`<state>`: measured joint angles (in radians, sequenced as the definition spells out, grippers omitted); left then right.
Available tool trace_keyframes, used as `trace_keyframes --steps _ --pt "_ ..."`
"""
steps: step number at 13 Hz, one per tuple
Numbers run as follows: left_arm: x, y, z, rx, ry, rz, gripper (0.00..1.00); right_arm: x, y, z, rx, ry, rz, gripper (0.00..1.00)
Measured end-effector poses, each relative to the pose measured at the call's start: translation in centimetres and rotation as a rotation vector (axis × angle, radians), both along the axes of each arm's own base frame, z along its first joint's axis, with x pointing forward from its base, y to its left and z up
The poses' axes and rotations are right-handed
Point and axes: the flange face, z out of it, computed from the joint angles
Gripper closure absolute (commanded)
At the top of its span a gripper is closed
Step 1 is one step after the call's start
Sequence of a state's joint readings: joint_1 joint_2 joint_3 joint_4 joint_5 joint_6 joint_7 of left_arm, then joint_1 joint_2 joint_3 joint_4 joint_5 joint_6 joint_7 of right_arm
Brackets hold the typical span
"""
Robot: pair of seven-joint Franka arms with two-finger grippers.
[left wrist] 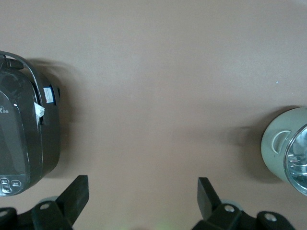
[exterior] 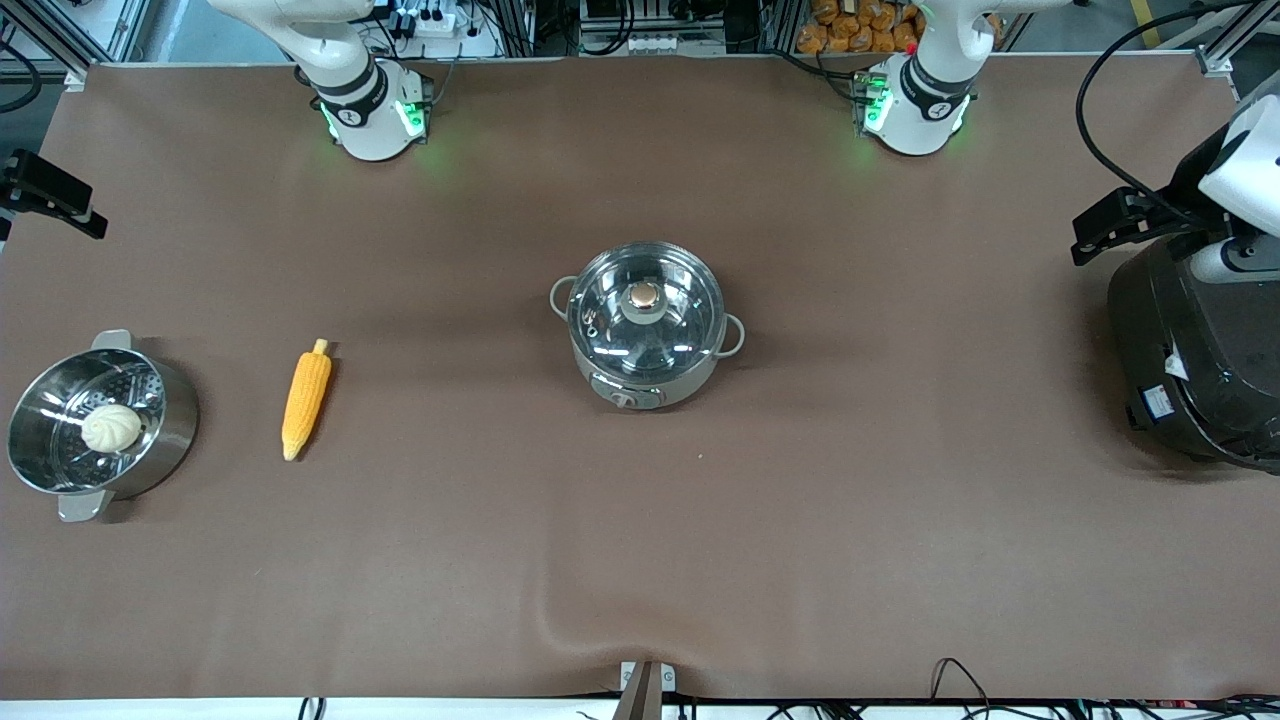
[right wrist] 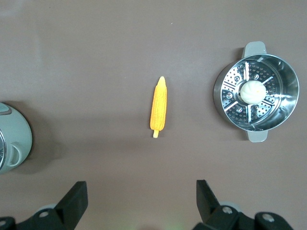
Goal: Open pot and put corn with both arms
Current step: 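Reach the left gripper to the glass lid knob on the central pot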
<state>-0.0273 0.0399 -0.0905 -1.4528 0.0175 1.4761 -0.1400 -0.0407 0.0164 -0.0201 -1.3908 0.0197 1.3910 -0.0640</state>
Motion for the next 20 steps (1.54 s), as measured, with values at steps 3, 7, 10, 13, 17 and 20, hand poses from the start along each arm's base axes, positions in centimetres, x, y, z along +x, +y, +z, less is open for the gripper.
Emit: trace_keyframes --steps 3,7,10,13,17,20 --pt "0.0 -0.2 0.0 0.0 0.0 -0.003 0.0 0.0 0.0 0.0 0.0 0.0 0.0 0.0" --pt "-0.2 -5.1 -1.4 -0.006 0.027 -0.088 0.0 0.0 0.0 0.0 0.0 0.0 -0.002 0.0" --pt "0.1 -14.3 -4.9 -0.018 0.025 -0.101 0.0 0.0 -0.1 0.0 0.0 0.003 -0.002 0.0" --pt "-1.3 -25.3 -9.4 -0.033 0.024 0.015 0.0 0.6 -0.1 -1.5 0.001 0.025 0.0 0.0" --pt "-5.9 -38.2 -16.2 -0.031 0.052 0.132 0.0 2.5 -0.2 -6.8 0.003 0.05 0.01 0.0" --pt "-7.7 -42.9 -21.1 -0.028 0.069 0.147 0.0 3.3 -0.4 -11.3 0.003 0.041 0.007 0.0"
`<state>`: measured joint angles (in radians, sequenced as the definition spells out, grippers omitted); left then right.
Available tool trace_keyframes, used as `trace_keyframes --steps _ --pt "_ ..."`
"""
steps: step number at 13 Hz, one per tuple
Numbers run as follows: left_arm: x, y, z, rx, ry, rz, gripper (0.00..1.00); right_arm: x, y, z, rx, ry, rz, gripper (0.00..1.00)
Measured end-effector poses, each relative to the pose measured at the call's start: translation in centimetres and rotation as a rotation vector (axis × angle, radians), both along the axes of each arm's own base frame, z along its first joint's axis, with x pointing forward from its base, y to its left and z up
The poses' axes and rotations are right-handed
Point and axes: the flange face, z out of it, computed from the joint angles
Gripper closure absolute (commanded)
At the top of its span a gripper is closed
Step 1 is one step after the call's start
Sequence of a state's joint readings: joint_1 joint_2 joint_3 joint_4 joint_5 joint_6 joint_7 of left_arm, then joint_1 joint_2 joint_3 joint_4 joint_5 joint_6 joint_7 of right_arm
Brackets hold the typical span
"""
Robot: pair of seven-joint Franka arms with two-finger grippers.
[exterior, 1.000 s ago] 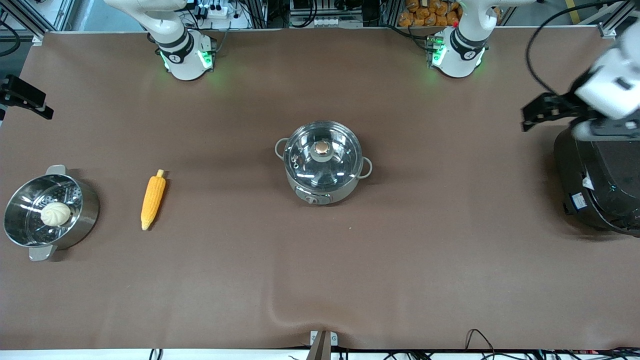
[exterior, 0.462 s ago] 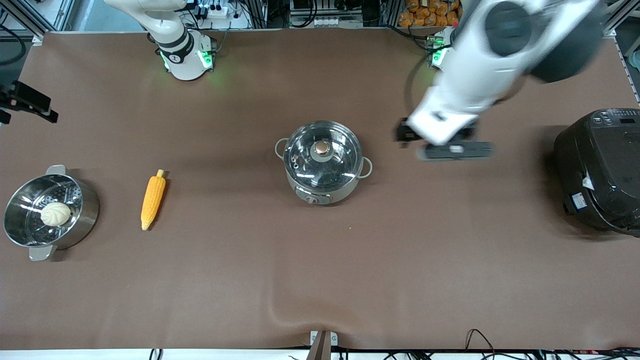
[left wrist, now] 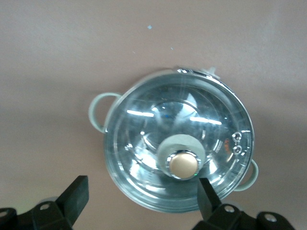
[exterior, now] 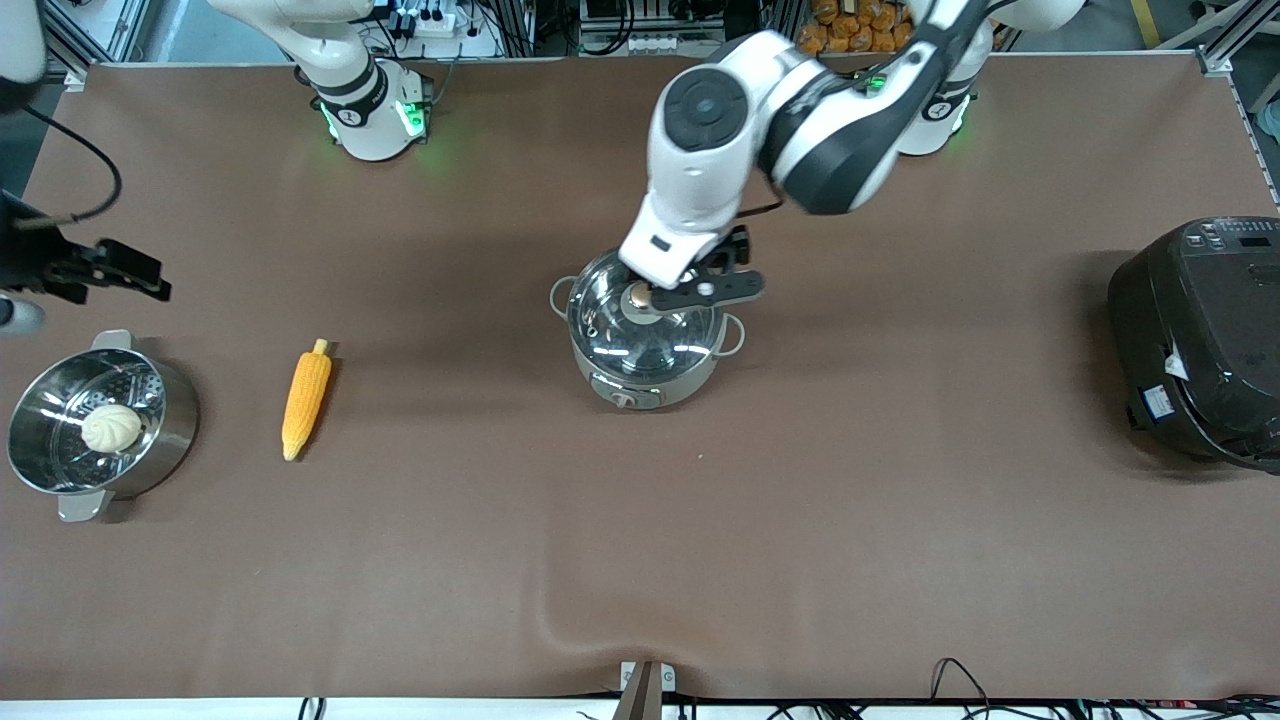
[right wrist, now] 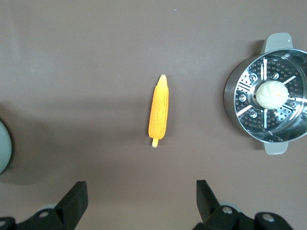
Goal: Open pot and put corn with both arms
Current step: 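Grasp the lid knob with the left gripper while the right gripper reaches the corn, then lift the lid off with the left gripper while the right gripper grasps the corn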
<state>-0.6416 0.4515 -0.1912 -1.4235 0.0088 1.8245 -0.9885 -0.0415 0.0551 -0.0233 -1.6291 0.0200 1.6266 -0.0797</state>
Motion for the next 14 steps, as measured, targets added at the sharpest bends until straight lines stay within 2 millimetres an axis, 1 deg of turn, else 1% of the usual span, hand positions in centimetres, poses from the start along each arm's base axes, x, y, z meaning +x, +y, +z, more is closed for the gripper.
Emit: trace_keyframes --steps 1,3,5,7,8,10,12,13,14 --pt "-0.4 -1.2 -1.4 -0.006 -0.001 0.007 0.0 0.3 0.0 -1.6 -0.001 -0.012 -0.001 0.0" --pt "-0.9 -3.2 -4.0 -0.016 -0.018 0.035 0.0 0.8 -0.1 -5.9 -0.005 -0.057 -0.004 0.0" --pt "-1.2 -4.0 -5.9 0.003 -0.024 0.027 0.0 0.3 -0.2 -11.4 -0.007 -0.075 -0.006 0.0" --pt "-1.3 -4.2 -6.9 0.024 -0.032 0.014 0.0 -1.0 -0.2 -17.0 -0.01 -0.082 -0.011 0.0" --pt "-1.2 -4.1 -7.1 0.029 -0.032 0.013 0.03 -1.8 -0.4 -19.4 -0.013 -0.095 -0.012 0.0" --pt "-1.2 -4.1 -7.7 0.035 -0.027 0.012 0.13 -2.8 -0.6 -23.2 -0.019 -0.104 0.017 0.01" --pt "-1.3 -4.2 -8.4 0.042 -0.02 0.011 0.29 -3.4 -0.9 -27.6 -0.024 -0.12 0.026 0.01" --pt "-1.3 -4.2 -8.6 0.044 -0.017 0.01 0.33 -3.8 -1.3 -30.0 -0.028 -0.127 0.017 0.02" --pt "-1.3 -4.2 -8.7 0.045 -0.016 0.01 0.36 -4.2 -2.2 -32.1 -0.031 -0.126 0.001 0.04"
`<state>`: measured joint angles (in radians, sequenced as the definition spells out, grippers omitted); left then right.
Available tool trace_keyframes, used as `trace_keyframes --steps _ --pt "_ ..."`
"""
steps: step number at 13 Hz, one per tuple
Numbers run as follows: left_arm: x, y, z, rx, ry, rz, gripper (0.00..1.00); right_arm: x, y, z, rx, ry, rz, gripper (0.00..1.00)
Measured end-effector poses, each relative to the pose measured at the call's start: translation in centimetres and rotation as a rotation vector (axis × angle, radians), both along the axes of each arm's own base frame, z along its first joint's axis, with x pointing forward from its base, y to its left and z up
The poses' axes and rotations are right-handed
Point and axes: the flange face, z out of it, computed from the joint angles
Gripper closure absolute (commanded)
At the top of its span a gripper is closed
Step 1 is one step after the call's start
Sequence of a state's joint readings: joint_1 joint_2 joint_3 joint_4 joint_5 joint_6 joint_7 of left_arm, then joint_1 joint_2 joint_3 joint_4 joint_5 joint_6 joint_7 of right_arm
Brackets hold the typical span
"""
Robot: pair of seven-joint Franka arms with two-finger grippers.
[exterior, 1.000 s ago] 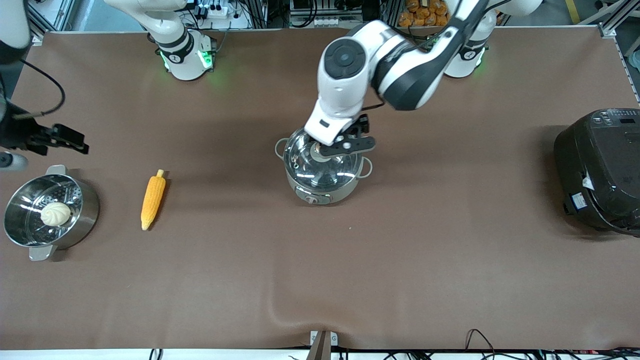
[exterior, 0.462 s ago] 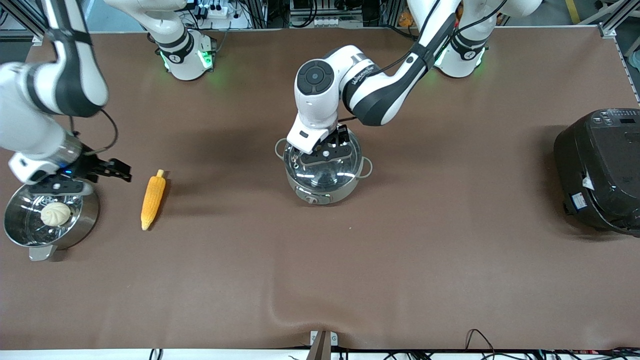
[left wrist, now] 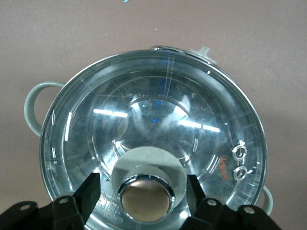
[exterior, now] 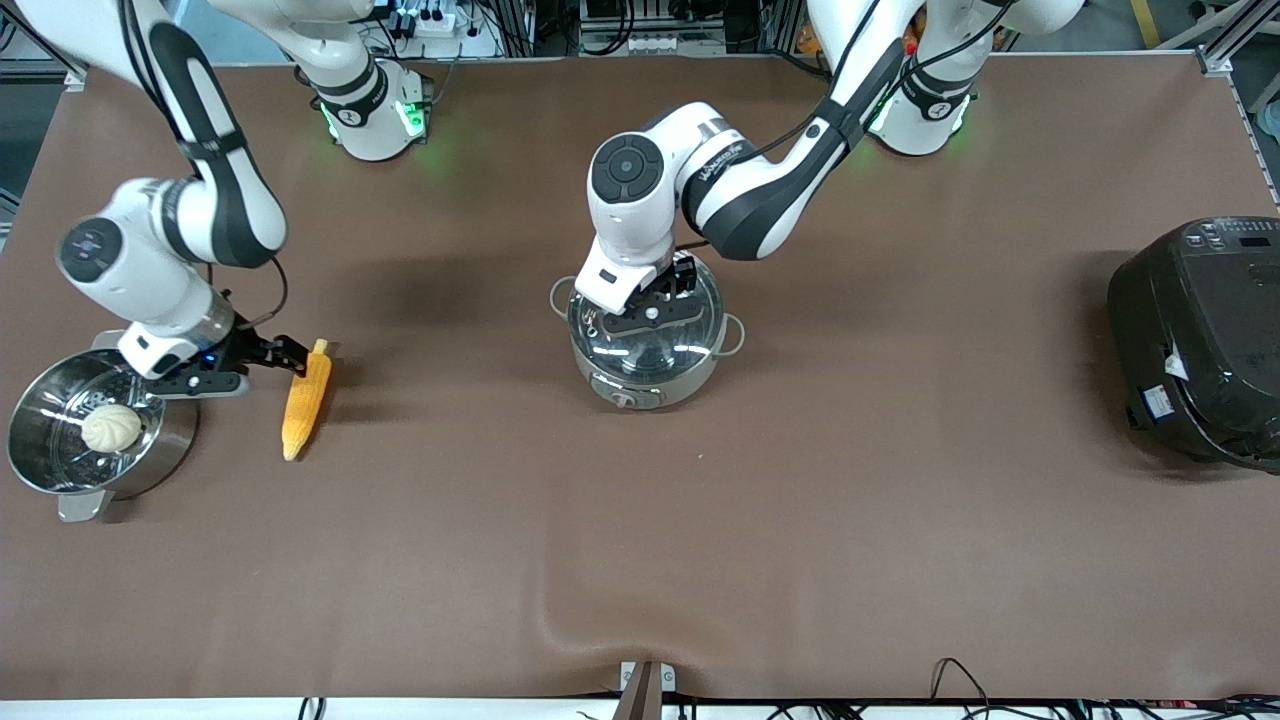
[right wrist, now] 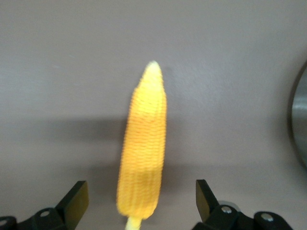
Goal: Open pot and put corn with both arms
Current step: 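Lift the lid off with the left gripper while the right gripper grasps the corn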
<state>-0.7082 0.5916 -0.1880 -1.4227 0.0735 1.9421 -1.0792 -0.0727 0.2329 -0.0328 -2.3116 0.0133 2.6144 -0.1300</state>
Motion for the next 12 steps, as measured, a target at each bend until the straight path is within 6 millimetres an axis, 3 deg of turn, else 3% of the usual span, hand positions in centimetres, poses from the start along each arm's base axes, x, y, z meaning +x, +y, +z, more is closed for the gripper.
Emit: trace_keyframes --steps 1,2,3,4,7,9,10,12 --pt "0.0 0.0 -0.1 0.001 0.001 0.0 0.44 -0.3 -0.9 -1.8 0.0 0.003 -0.021 0.04" --pt "-0.1 0.0 -0.2 0.003 0.003 0.0 0.63 -0.4 -1.8 -3.2 0.007 0.009 -0.052 0.04" --pt "-0.1 0.0 -0.3 0.005 0.004 0.0 0.92 -0.6 -2.2 -4.2 0.028 0.013 -0.095 0.04" --pt "-0.1 0.0 -0.3 0.001 0.003 0.0 1.0 -0.5 -2.0 -4.9 0.051 0.015 -0.13 0.04" --pt "0.0 0.0 -0.2 0.0 0.002 0.001 1.0 0.2 0.4 -5.0 0.081 0.009 -0.137 0.04" --pt "0.6 0.6 1.2 -0.003 -0.002 0.015 1.0 0.3 0.6 -4.9 0.082 0.007 -0.135 0.26" --pt "1.2 1.6 3.1 0.0 -0.007 0.028 1.0 0.3 0.7 -4.9 0.082 0.007 -0.134 0.33" --pt "3.0 5.6 9.5 -0.006 -0.025 0.024 1.0 0.4 1.2 -5.0 0.082 0.008 -0.124 0.37"
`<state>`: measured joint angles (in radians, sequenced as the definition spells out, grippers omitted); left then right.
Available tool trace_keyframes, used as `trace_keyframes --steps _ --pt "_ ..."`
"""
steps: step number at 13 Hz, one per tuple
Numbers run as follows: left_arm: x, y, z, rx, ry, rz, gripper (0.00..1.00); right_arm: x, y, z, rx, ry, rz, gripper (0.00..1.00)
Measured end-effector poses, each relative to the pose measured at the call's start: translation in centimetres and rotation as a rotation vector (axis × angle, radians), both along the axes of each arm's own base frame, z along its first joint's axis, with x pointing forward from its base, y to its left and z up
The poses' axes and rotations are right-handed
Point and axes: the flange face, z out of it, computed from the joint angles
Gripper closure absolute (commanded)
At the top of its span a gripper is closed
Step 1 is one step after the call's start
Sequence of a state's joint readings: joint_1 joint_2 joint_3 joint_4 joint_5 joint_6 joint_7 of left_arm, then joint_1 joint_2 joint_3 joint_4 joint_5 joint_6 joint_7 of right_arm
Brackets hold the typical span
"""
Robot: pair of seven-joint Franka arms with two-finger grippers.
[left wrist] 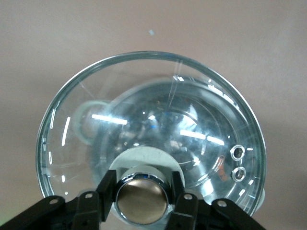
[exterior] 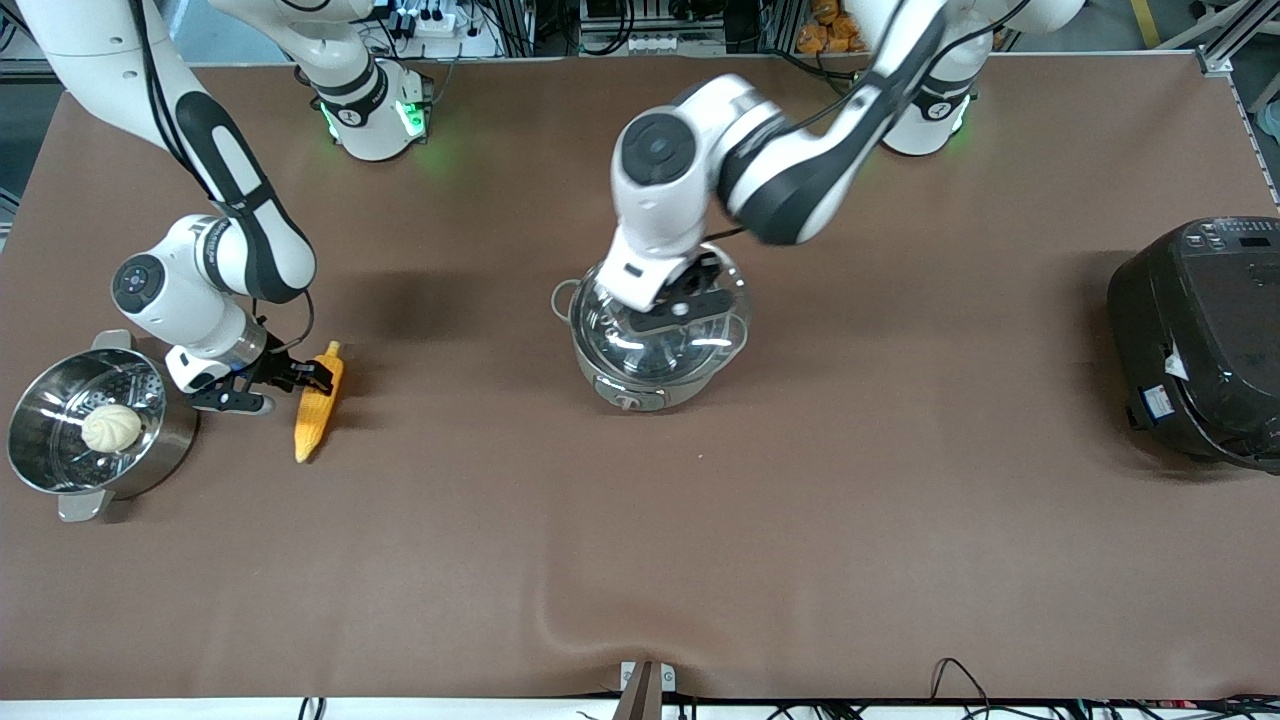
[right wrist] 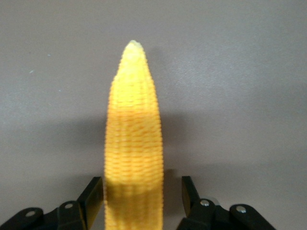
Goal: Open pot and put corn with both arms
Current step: 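Lift the lid off with the left gripper while the right gripper grasps the corn, then lower the lid onto the table with the left gripper while the right lifts corn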
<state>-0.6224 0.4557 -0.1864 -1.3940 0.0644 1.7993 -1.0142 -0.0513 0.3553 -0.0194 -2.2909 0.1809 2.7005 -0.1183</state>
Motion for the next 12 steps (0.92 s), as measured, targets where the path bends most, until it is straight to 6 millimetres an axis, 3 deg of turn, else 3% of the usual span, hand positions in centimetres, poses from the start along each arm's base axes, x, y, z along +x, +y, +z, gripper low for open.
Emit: trace_keyframes --steps 2,3,4,5,6,8,10,12 --pt "1.9 6.2 7.0 -0.02 -0.018 -0.019 1.0 0.0 0.1 -0.4 0.0 0.004 0.003 0.39" --pt "3.1 10.0 9.5 -0.028 -0.016 -0.043 1.0 0.1 0.2 -0.5 -0.001 0.004 0.003 0.4" --pt "4.6 14.3 11.1 -0.031 -0.008 -0.071 1.0 0.2 0.2 -0.6 -0.002 -0.002 0.003 0.45" --pt "6.3 18.8 11.7 -0.029 0.006 -0.098 1.0 0.3 0.3 -0.8 -0.005 -0.01 0.004 0.57" --pt "8.0 23.2 11.4 -0.028 0.023 -0.125 1.0 0.3 0.4 -1.0 -0.007 -0.015 0.005 0.72" --pt "10.7 31.5 8.7 -0.032 0.076 -0.17 1.0 0.5 0.4 -0.9 -0.009 -0.021 0.007 0.93" --pt "12.1 38.1 4.5 -0.045 0.111 -0.175 1.0 1.2 1.0 -0.2 -0.008 -0.035 0.019 1.0" --pt "12.7 42.1 -0.5 -0.059 0.095 -0.189 1.0 2.7 2.3 2.1 0.011 -0.008 0.046 1.0"
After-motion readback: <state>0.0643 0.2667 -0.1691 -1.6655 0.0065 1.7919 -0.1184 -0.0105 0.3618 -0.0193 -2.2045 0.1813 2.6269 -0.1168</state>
